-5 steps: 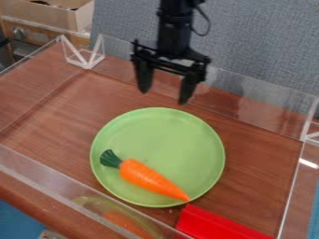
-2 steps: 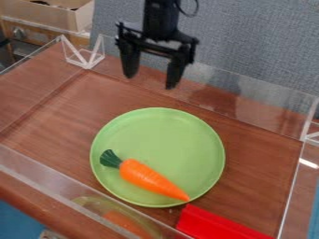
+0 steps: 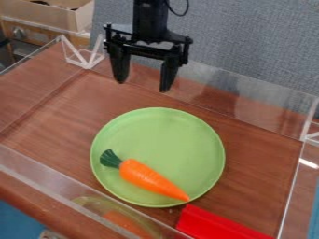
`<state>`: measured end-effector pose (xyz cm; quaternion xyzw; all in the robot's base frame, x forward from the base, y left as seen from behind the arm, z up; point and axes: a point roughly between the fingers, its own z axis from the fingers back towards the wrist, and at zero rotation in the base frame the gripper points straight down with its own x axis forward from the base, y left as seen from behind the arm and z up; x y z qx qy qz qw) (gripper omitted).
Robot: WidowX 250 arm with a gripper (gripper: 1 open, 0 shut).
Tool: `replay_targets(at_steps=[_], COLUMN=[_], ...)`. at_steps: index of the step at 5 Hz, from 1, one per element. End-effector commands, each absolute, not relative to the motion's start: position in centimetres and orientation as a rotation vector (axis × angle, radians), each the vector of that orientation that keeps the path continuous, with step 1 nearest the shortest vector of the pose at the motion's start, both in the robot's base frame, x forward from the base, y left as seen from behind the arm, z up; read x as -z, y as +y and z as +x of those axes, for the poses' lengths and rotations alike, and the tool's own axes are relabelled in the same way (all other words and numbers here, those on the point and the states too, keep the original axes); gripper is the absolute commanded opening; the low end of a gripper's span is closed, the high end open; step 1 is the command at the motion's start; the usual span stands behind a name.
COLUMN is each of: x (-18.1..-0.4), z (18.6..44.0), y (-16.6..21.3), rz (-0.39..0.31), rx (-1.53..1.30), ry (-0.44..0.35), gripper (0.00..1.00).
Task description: Move the carrot from the green plate to the table
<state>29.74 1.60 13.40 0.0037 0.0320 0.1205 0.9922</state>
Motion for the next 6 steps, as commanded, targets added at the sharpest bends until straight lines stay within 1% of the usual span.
replay_targets(at_steps=[1,2,3,4,5,6], x=[-14.8,-14.4,-14.5,-14.2,-13.9,-12.9], z=[29.3,29.3,30.2,31.4,31.4,31.8], y=[0.8,0.0,-0.7,-0.5,0.0,1.0], rz=[-0.001,0.003,0.009,0.029,0.038,0.042], rx=[-0.214,-0.187,-0.154,-0.133,-0.137,-0.160], ry=[0.003,-0.003,-0.010,-0.013,0.001,0.012], gripper=[1.00,1.00,1.00,1.00,1.00,1.00])
